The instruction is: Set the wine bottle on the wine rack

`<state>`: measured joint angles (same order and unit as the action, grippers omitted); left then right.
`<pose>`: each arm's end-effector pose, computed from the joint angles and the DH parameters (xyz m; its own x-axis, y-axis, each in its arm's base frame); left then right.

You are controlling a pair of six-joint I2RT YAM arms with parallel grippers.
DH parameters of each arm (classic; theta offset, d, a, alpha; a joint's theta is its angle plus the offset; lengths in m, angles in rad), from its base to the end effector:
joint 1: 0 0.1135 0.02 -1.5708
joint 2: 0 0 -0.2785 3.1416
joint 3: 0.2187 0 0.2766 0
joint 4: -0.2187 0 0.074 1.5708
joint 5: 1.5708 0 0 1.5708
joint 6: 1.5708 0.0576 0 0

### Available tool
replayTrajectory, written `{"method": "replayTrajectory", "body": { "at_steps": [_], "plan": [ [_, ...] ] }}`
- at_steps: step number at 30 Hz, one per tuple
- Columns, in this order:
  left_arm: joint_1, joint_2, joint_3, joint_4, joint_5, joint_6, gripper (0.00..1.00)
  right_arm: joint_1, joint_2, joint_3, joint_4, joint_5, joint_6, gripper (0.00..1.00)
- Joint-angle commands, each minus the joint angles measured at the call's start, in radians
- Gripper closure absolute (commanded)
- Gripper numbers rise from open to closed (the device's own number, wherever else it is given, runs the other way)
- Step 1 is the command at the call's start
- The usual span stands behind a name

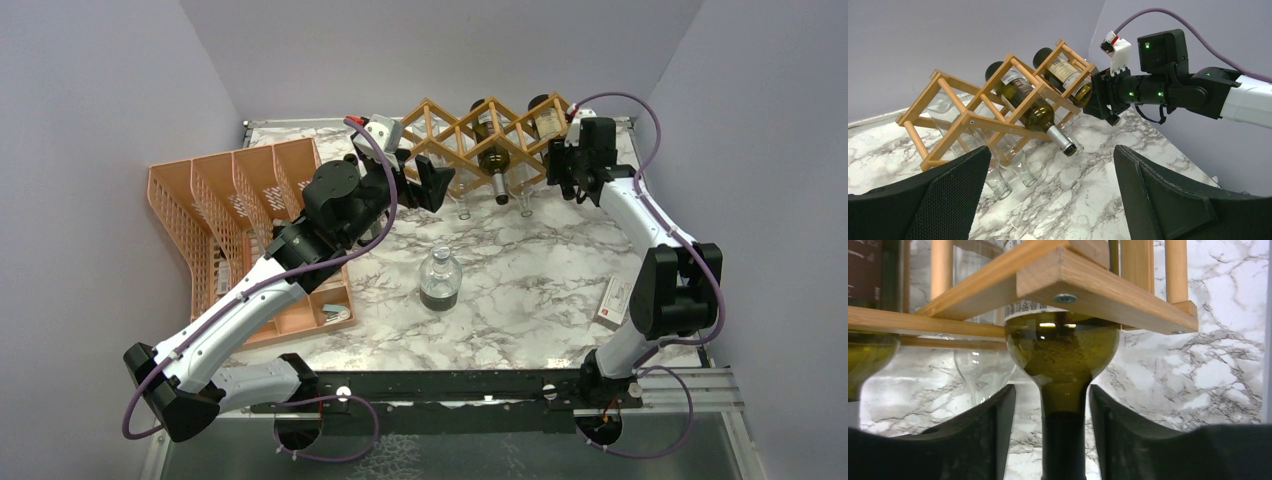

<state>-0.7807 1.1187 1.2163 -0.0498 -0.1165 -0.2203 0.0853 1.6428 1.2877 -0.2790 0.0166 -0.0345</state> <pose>0.2123 -0.2009 0.4563 -0.1016 -0.2049 -0.9735 0.6091 0.7609 -0.2237 0.4186 0.0348 0.2757 -0.5875 -0.0848 -0.8048 -0.0922 0.9950 -0.0376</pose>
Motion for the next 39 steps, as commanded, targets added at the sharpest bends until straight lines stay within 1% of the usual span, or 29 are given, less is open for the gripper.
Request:
{"method": "replayTrajectory", "body": {
  "at_steps": [1,7,11,14,16,18,21,23,27,33,36,39],
  "plan": [
    [0.001,0.0,0.027,0.011,0.009,-0.001,0.01,0.004,-0.033,0.035,0.006,0.001,0.007,0.34],
    [0.002,-0.009,0.024,0.005,-0.018,0.015,0.01,0.005,-0.12,0.062,-0.077,0.046,0.043,0.31],
    [0.001,-0.017,0.018,0.0,-0.05,0.031,0.01,0.004,-0.192,0.081,-0.138,-0.01,0.091,0.31],
    [0.001,-0.022,0.014,-0.006,-0.082,0.047,0.01,0.005,-0.223,0.12,-0.216,-0.128,0.171,0.32],
    [0.001,-0.024,0.012,-0.01,-0.102,0.058,0.01,0.004,-0.225,0.145,-0.269,-0.248,0.19,0.35],
    [0.001,-0.029,0.011,-0.015,-0.129,0.062,0.01,0.007,-0.238,0.15,-0.302,-0.36,0.185,0.37],
    [0.001,-0.042,0.007,-0.028,-0.173,0.065,0.01,0.012,-0.299,0.101,-0.285,-0.493,0.174,0.36],
    [0.001,-0.055,-0.004,-0.025,-0.194,0.067,0.01,0.026,-0.342,0.067,-0.261,-0.532,0.178,0.36],
    [0.001,-0.078,-0.017,-0.008,-0.231,0.102,0.01,0.096,-0.394,0.036,-0.247,-0.535,0.153,0.36],
    [0.001,-0.109,-0.028,0.005,-0.284,0.128,0.01,0.263,-0.408,0.037,-0.266,-0.487,0.117,0.36],
    [0.001,-0.127,-0.034,0.008,-0.328,0.131,0.01,0.36,-0.402,0.048,-0.266,-0.422,0.124,0.37],
    [0.002,-0.163,-0.044,0.013,-0.388,0.129,0.01,0.411,-0.377,0.109,-0.304,-0.399,0.129,0.4]
  ]
}}
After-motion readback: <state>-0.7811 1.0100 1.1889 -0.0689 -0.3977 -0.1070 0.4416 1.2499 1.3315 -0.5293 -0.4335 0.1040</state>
